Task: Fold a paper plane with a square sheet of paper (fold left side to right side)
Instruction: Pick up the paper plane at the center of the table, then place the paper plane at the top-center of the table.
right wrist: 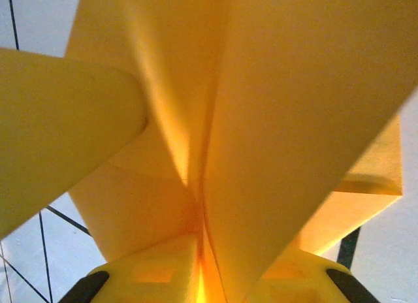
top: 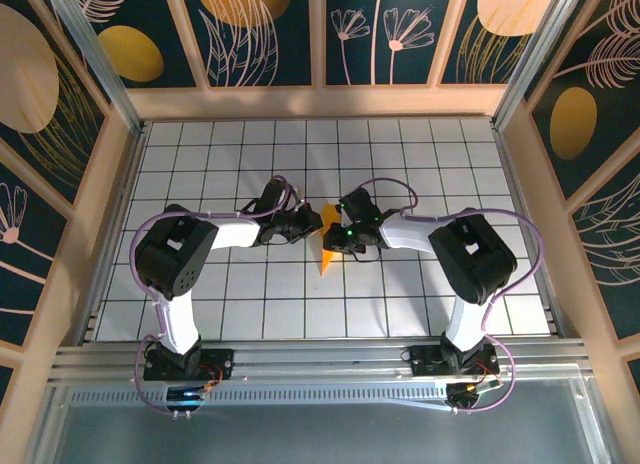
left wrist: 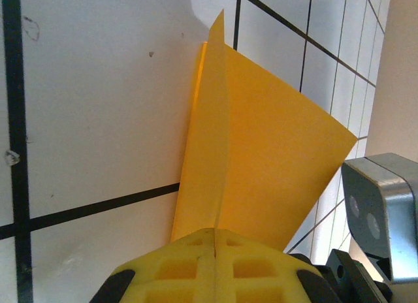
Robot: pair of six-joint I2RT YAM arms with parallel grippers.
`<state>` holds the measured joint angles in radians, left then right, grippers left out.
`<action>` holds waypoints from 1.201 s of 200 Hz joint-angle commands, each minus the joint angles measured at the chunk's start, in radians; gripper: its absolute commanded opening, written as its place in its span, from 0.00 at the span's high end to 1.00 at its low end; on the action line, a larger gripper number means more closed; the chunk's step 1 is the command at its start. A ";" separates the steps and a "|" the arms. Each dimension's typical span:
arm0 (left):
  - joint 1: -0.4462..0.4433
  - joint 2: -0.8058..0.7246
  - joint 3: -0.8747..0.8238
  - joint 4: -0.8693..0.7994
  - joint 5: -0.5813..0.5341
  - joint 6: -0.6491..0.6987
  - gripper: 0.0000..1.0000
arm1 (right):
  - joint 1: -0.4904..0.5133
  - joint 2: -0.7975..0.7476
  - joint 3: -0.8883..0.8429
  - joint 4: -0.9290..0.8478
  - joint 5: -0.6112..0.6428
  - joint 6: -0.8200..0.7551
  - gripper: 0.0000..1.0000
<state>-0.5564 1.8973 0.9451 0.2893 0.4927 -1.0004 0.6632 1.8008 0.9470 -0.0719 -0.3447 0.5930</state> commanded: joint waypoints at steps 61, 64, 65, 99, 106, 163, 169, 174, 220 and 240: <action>0.056 -0.297 -0.064 -0.075 -0.129 0.075 0.50 | 0.004 -0.070 0.174 -0.272 0.132 -0.090 0.97; 0.065 -0.317 -0.069 -0.084 -0.136 0.079 0.49 | 0.004 -0.067 0.191 -0.295 0.140 -0.098 0.97; 0.067 -0.323 -0.072 -0.087 -0.138 0.081 0.49 | 0.004 -0.066 0.197 -0.303 0.143 -0.101 0.97; 0.144 -0.533 -0.121 -0.250 -0.283 0.164 0.43 | 0.003 0.025 0.409 -0.553 0.280 -0.155 0.98; 0.147 -0.574 -0.121 -0.298 -0.333 0.192 0.41 | 0.002 0.051 0.456 -0.598 0.308 -0.162 0.98; 0.147 -0.855 -0.206 -0.462 -0.540 0.284 0.32 | -0.044 0.303 0.827 -0.741 0.346 -0.170 0.97; 0.147 -0.881 -0.219 -0.468 -0.551 0.290 0.31 | -0.046 0.336 0.875 -0.766 0.356 -0.175 0.97; 0.148 -0.901 -0.229 -0.476 -0.564 0.295 0.30 | -0.049 0.364 0.915 -0.787 0.366 -0.181 0.97; 0.147 -1.023 -0.286 -0.525 -0.630 0.300 0.26 | -0.082 0.564 1.212 -0.936 0.392 -0.206 0.97; 0.147 -1.025 -0.290 -0.526 -0.623 0.299 0.25 | -0.086 0.622 1.291 -0.973 0.395 -0.211 0.97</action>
<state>-0.4068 0.8803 0.6685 -0.2024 -0.1001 -0.7219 0.5842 2.3627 2.1414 -0.9260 0.0170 0.4038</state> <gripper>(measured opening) 0.747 0.050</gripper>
